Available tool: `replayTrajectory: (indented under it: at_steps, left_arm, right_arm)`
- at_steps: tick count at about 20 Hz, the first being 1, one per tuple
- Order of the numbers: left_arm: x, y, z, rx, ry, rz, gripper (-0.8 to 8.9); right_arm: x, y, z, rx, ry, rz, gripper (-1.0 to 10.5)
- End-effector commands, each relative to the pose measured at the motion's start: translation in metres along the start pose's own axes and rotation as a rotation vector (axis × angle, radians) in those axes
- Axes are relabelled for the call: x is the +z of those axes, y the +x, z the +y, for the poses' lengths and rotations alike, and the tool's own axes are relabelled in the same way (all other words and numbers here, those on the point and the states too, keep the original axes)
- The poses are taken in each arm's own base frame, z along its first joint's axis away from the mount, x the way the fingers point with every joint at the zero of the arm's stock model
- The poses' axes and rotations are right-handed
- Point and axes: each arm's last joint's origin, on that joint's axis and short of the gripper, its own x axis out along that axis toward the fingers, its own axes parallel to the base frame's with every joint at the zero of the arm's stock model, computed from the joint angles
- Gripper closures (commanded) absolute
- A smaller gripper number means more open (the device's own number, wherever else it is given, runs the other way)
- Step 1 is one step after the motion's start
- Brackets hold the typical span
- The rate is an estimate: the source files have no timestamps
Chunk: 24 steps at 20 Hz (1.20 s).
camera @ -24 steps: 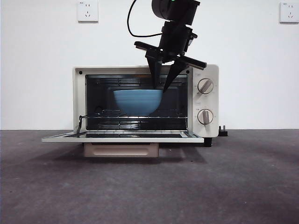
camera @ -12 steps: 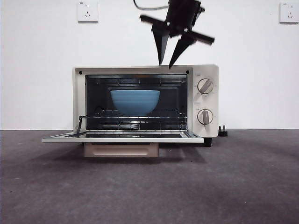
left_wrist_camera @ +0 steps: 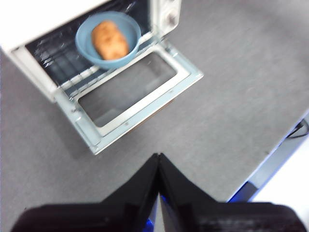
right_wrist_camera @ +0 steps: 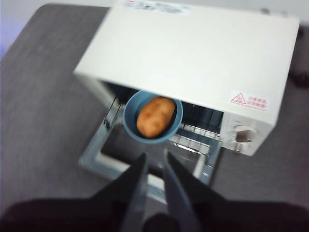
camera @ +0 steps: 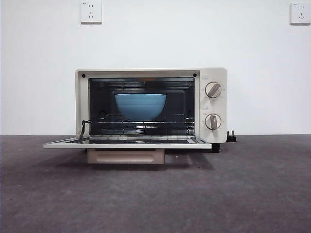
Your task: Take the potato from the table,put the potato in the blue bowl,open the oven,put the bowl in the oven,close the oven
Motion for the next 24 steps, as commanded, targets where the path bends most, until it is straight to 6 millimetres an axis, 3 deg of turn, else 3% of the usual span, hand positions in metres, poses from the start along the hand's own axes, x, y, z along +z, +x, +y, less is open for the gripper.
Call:
replayTrajectory:
  at_steps: [1, 5, 8, 13, 17, 21, 24]
  left_arm:
    - [0.005, 0.011, 0.004, 0.014, -0.009, 0.015, 8.19]
    - [0.006, 0.033, 0.021, 0.066, -0.095, 0.032, 8.19]
    - [-0.01, 0.074, 0.039, 0.062, -0.189, 0.051, 8.19]
    - [-0.048, 0.143, 0.071, -0.005, -0.36, 0.109, 8.2]
    - [-0.074, 0.182, 0.115, -0.175, -0.567, 0.147, 8.22]
    - [-0.1, 0.219, 0.154, -0.2, -0.728, 0.223, 8.21]
    - [-0.116, 0.249, 0.168, -0.212, -0.784, 0.283, 8.22]
  right_arm:
    - [-0.007, -0.034, 0.002, 0.029, -0.156, -0.044, 9.2]
    - [-0.027, -0.109, 0.001, 0.128, -0.221, -0.196, 9.2]
    - [-0.047, -0.147, -0.006, 0.16, -0.227, -0.254, 9.3]
    - [-0.103, -0.145, -0.02, 0.16, -0.173, -0.116, 9.3]
    - [-0.145, -0.146, -0.033, 0.14, -0.095, -0.059, 9.3]
    - [-0.171, -0.155, -0.043, 0.099, -0.009, -0.08, 9.3]
    - [-0.18, -0.166, -0.047, 0.103, 0.026, -0.116, 9.3]
